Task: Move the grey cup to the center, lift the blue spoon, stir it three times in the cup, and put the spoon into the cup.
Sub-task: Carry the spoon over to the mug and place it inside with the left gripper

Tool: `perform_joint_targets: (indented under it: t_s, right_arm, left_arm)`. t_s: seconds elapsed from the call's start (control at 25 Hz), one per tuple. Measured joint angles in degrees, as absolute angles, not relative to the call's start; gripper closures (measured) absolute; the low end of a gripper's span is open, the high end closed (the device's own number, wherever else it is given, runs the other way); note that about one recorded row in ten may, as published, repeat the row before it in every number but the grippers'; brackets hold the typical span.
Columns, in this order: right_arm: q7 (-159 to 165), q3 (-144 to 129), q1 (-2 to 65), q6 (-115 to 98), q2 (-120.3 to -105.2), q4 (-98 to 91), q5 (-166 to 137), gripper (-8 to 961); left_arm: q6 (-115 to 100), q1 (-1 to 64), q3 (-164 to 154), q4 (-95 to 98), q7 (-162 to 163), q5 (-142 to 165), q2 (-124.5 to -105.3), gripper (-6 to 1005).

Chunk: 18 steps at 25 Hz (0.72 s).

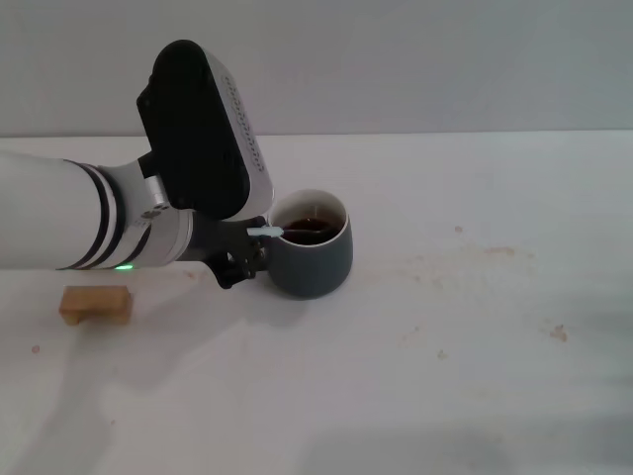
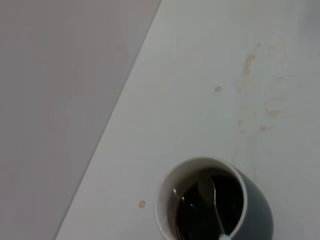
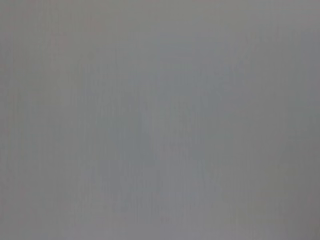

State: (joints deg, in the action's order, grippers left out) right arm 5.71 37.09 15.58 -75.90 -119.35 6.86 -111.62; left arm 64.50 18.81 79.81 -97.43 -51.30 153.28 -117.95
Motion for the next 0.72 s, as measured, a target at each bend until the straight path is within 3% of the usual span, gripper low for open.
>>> perform_joint_targets:
  t_s: [0.72]
  right_arm:
    - [5.71, 36.56, 15.53, -75.93, -119.41, 6.86, -111.88, 955]
  left_arm:
    - [66.3, 15.09, 80.36, -101.53, -50.73, 155.5, -117.94, 862]
